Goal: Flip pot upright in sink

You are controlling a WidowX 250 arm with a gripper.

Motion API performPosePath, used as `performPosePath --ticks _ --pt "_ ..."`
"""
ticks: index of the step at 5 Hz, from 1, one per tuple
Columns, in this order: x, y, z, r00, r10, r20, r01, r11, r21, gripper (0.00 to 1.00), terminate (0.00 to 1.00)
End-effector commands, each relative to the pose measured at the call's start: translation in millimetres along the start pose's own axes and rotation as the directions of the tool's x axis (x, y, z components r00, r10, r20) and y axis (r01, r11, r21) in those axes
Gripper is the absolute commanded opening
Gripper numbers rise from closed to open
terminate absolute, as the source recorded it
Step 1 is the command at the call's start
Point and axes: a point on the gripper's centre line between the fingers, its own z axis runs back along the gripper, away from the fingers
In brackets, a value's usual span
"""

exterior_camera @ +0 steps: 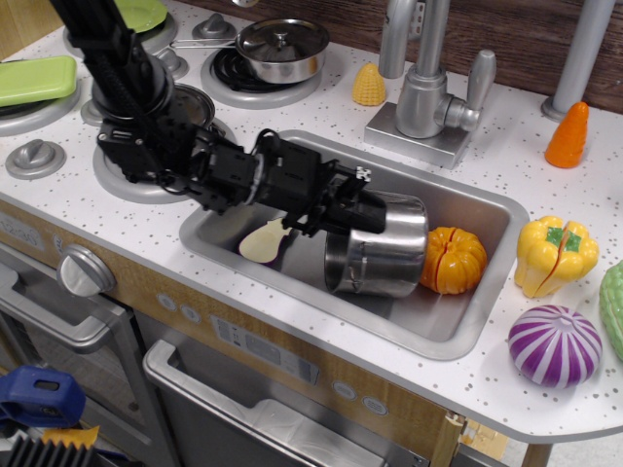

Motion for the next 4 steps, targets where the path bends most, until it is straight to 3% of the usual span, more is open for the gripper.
performPosePath --ticks 1,2,3,4 --pt "18.0 -22.1 9.9 0.992 -0.081 -0.096 0.103 0.96 0.261 0.0 0.0" --pt "19.5 -27.0 9.9 0.984 -0.087 -0.159 0.142 0.913 0.382 0.0 0.0" --pt "20.0 -26.9 11.5 0.974 -0.096 -0.204 0.183 0.868 0.462 0.0 0.0" --pt "18.6 -23.1 11.2 0.963 -0.109 -0.248 0.235 0.791 0.565 0.0 0.0"
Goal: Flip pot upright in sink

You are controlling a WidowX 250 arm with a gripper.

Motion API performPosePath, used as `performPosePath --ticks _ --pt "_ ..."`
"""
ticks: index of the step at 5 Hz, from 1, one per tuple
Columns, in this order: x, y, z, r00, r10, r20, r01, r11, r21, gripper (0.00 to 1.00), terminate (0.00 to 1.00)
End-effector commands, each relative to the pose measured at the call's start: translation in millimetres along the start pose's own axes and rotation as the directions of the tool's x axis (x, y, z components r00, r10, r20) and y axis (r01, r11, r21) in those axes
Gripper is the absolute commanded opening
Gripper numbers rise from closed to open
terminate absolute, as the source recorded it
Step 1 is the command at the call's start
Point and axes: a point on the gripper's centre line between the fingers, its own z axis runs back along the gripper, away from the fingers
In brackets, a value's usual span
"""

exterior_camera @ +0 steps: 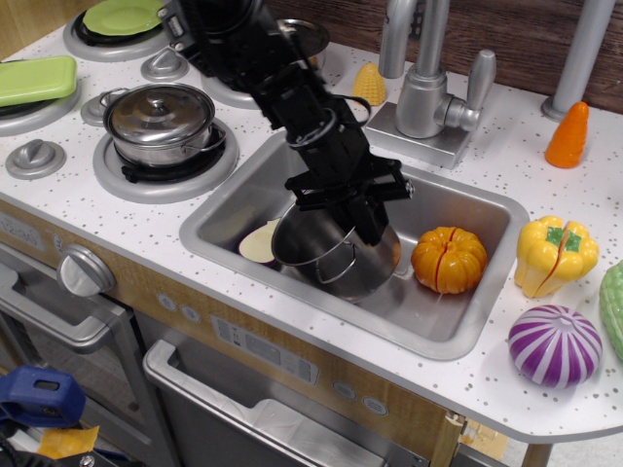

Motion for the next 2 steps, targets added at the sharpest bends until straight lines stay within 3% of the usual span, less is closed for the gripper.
performPosePath --ticks 1,2 --pt "13.7 -8.7 21.0 0.994 -0.066 0.087 0.056 0.992 0.113 0.0 0.0" --pt "11.3 -7.2 15.9 0.99 -0.105 0.092 0.085 0.976 0.199 1.0 1.0"
